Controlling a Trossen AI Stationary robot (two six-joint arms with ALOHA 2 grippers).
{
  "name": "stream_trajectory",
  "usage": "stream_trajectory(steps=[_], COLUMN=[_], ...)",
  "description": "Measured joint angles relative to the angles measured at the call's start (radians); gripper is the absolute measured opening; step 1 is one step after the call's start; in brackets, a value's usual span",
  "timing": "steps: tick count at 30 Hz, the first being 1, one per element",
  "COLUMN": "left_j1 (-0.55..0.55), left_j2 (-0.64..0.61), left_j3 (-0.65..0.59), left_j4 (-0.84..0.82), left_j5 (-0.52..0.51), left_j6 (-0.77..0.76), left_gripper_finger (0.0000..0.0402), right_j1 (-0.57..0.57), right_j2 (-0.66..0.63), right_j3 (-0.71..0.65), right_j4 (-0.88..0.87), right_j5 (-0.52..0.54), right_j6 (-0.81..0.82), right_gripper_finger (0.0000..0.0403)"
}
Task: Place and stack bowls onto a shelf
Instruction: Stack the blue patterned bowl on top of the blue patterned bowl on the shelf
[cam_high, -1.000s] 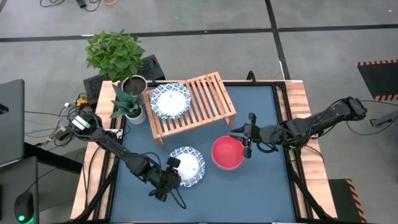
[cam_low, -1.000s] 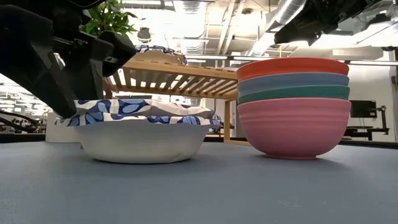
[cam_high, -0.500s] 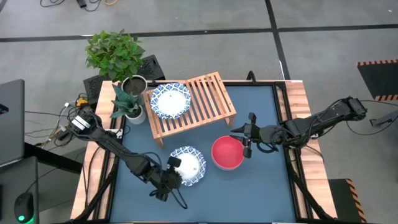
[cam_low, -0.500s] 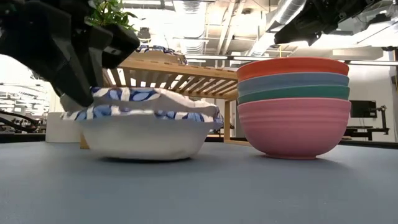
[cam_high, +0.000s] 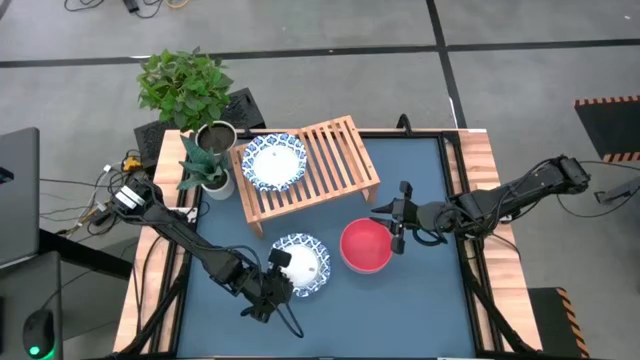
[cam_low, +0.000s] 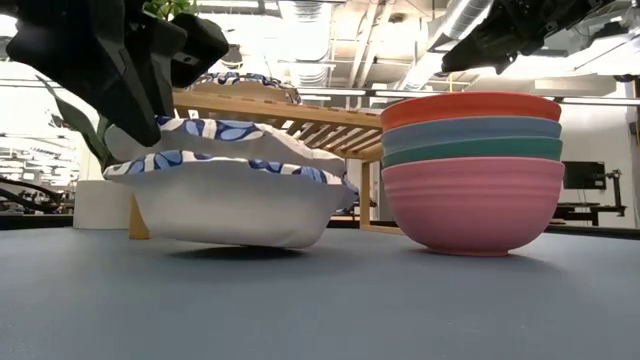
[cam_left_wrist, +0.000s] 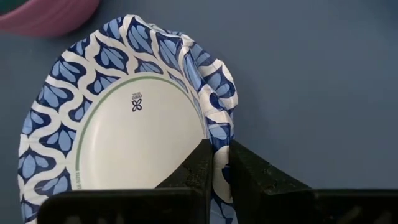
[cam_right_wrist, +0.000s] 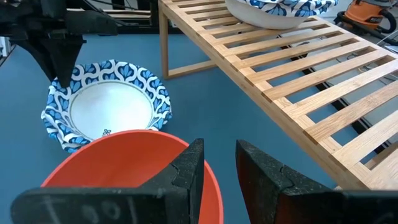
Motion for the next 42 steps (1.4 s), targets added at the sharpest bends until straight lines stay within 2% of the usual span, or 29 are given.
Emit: stream_trajectory(steps=[10,21,42], left_j1=[0.000,0.006,-0.009], left_j2=[0.000,0.000,0.000], left_j3=[-0.001,-0.001,0.007], left_j4=[0.003,0.061,0.016], left_j5=[-0.003,-0.080,-0.073], left_j6=[0.006,0.008,0.021], left_gripper_finger=[0.0025,0.0025,0.0025], right_j1=[0.000,-0.002,-0.009], right_j2=[0.000,0.000,0.000], right_j3=[0.000,0.000,0.000], right_j4=[-0.001,0.025,0.083], right_j5=[0.002,0.003,0.003], right_j6=[0.008,0.003,-0.001], right_gripper_finger=[0.0118,0.0118,0.0118])
